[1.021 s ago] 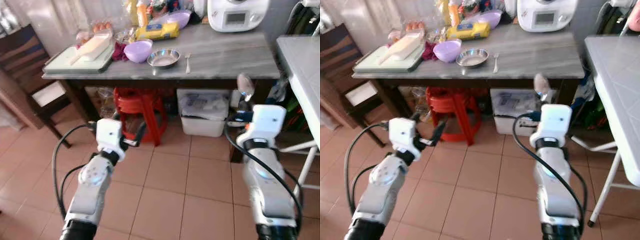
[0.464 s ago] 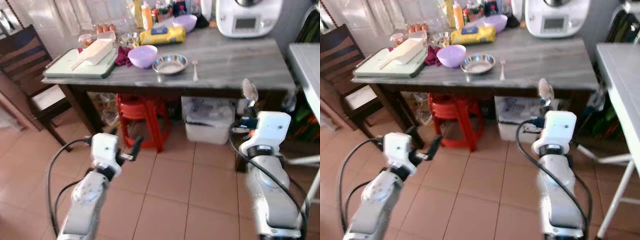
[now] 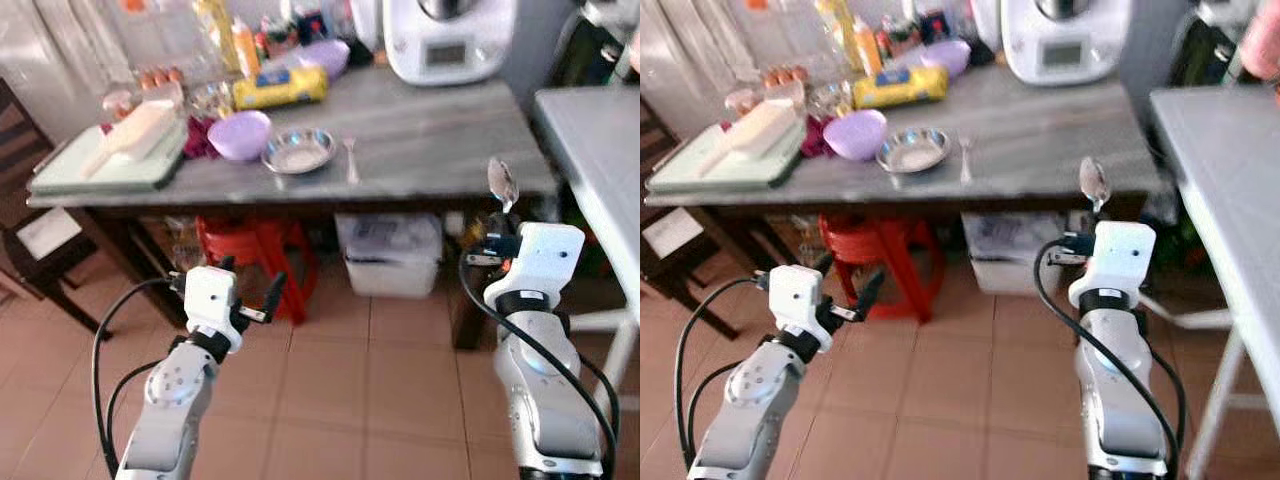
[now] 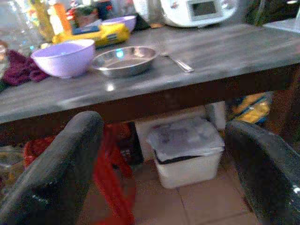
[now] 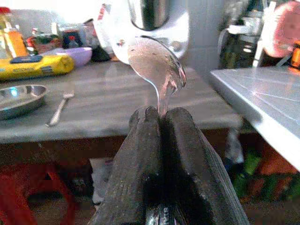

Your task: Setting the table

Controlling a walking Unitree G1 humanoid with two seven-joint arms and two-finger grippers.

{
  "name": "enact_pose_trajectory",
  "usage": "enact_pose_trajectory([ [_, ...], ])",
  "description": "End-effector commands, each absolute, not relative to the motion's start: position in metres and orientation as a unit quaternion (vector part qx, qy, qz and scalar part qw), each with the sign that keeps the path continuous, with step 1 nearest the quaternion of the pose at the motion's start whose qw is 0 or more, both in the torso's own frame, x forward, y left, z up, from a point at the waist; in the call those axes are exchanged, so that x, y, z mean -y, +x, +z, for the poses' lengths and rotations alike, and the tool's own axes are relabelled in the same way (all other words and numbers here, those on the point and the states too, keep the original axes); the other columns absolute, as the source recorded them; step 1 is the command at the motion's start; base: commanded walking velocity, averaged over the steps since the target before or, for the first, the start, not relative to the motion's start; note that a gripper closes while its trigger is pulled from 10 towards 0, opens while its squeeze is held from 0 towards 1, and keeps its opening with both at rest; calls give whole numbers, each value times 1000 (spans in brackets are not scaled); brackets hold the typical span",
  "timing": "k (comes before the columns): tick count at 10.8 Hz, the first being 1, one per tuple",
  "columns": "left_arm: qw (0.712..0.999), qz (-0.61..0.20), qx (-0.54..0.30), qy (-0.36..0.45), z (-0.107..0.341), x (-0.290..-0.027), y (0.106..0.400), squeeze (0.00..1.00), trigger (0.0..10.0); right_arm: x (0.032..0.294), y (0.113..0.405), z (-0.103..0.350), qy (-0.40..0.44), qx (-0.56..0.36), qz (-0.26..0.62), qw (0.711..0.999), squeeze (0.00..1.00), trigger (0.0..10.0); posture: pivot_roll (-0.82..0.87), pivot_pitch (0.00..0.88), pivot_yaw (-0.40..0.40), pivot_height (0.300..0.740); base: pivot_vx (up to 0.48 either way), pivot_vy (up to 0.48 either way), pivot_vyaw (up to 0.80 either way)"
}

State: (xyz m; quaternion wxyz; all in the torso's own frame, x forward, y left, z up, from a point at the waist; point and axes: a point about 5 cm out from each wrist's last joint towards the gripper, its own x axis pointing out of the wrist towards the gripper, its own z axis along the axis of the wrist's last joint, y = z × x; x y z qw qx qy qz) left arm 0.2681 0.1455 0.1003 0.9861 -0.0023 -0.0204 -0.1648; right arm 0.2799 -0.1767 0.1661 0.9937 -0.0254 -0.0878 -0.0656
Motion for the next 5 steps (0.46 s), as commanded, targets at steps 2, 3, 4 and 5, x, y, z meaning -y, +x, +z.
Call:
enact_pose_trajectory([
  [2, 986, -164, 17, 5, 101, -151, 270, 0, 10000, 169, 280, 172, -22, 96, -52, 994, 0, 10000, -96, 82, 151, 740, 420, 0, 0],
  [3, 986, -166, 16, 4, 101, -150, 270, 0, 10000, 170, 280, 172, -24, 96, -53, 994, 0, 10000, -96, 83, 150, 740, 420, 0, 0],
  [4, 986, -167, 16, 4, 101, -149, 270, 0, 10000, 170, 280, 172, -25, 95, -53, 994, 0, 10000, -97, 83, 149, 740, 420, 0, 0],
  [5, 986, -167, 16, 4, 101, -149, 270, 0, 10000, 170, 279, 172, -27, 95, -52, 994, 0, 10000, -96, 83, 148, 740, 420, 0, 0],
])
